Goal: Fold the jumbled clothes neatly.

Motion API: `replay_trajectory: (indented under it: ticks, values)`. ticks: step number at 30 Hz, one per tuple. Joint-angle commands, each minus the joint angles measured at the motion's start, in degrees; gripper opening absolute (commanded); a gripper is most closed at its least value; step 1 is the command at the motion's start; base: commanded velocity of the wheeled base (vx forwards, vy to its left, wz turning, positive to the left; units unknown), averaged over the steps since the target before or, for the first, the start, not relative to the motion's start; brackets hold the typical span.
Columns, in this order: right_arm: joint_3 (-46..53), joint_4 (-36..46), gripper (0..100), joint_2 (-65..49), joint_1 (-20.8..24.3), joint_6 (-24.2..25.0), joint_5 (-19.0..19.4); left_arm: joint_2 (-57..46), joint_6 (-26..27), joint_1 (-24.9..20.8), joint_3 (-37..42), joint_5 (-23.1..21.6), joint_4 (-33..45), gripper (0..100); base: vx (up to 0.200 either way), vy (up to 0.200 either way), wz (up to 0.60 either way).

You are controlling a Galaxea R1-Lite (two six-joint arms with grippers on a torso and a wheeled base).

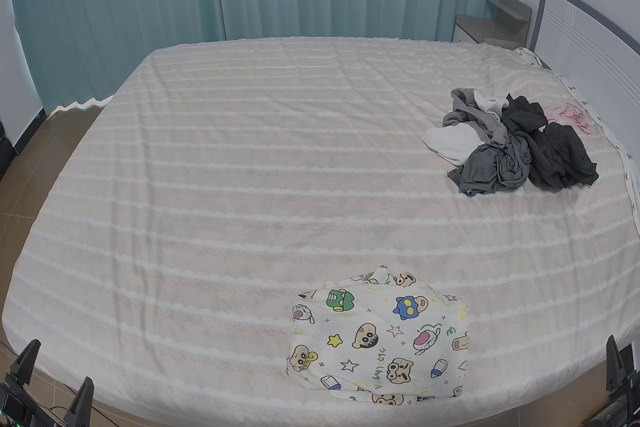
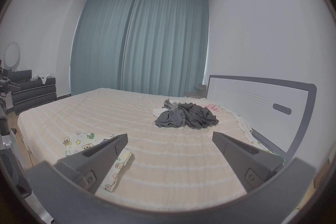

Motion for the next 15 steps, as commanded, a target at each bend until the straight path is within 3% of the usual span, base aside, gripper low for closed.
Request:
replay_trajectory:
  ticks: [1, 6, 10, 15]
  values:
    - [1.0, -0.1, 100, -0.7, 0.0, -0.3, 0.2, -0.4, -0.7, 0.0, 0.2, -1.9, 0.1, 100, 0.000, 0.000, 0.00]
    - [1.0, -0.1, 100, -0.7, 0.0, -0.5, 0.4, -0.6, -1.0, 0.0, 0.2, -0.2, 0.0, 100, 0.000, 0.000, 0.00]
    - [1.0, 0.2, 100, -0.7, 0.0, -0.5, 1.5, -0.5, -4.3, 0.0, 0.3, 7.8, -0.2, 100, 0.000, 0.000, 0.00]
    - [1.0, 0.3, 100, -0.7, 0.0, -0.3, 4.3, -0.5, -4.9, 0.0, 0.5, 8.6, -0.4, 100, 0.000, 0.000, 0.00]
